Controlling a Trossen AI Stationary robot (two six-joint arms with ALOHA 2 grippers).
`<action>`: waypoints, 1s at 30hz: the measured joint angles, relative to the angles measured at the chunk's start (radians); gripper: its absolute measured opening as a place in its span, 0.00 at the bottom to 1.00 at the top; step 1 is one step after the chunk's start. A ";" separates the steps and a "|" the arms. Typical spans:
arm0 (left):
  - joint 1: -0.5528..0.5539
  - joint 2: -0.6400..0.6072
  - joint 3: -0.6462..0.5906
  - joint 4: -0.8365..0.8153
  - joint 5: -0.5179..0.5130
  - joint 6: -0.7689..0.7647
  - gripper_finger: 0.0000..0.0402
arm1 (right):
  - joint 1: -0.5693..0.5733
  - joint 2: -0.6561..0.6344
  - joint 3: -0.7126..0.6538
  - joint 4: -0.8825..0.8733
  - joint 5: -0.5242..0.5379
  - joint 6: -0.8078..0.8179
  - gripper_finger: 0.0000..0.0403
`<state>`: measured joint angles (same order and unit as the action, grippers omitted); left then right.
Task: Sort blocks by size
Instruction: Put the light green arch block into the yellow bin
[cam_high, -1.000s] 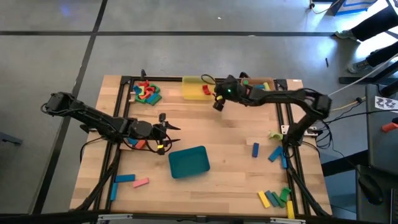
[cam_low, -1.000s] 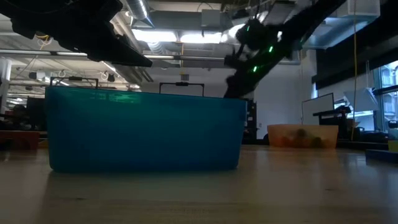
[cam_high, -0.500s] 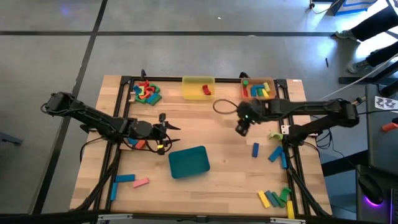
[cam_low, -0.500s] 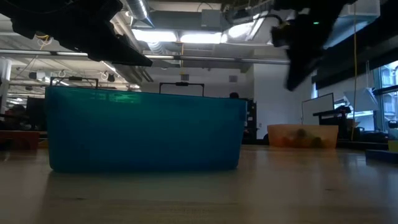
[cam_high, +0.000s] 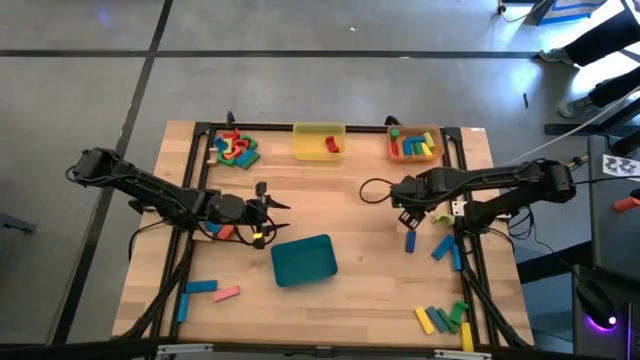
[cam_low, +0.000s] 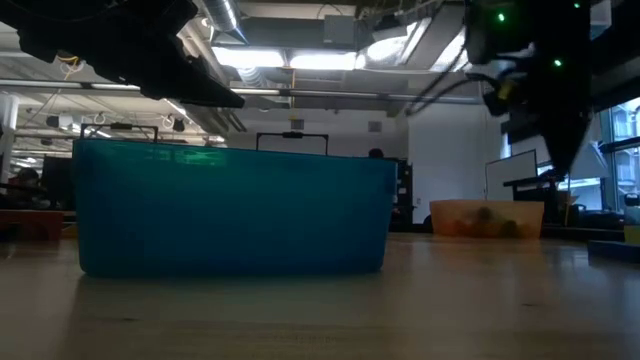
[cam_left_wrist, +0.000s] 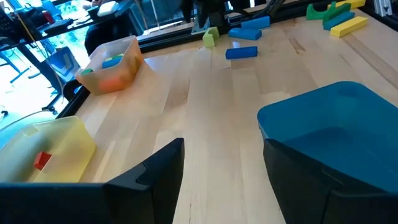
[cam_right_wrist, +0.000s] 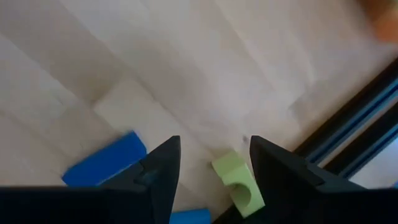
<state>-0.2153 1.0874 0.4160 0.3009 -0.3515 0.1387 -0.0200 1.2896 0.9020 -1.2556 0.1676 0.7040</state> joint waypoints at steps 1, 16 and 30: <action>0.000 0.000 0.000 0.000 0.000 0.000 0.51 | 0.000 0.000 -0.015 0.000 -0.011 0.009 0.49; 0.000 0.000 0.000 -0.002 0.000 0.000 0.51 | -0.134 0.021 -0.125 -0.025 -0.121 -0.091 0.73; 0.000 0.000 0.000 -0.002 0.000 -0.001 0.51 | -0.138 0.229 -0.125 -0.063 -0.179 -0.264 0.67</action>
<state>-0.2153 1.0874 0.4160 0.2985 -0.3513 0.1379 -0.1577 1.5184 0.7765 -1.3186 -0.0109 0.4404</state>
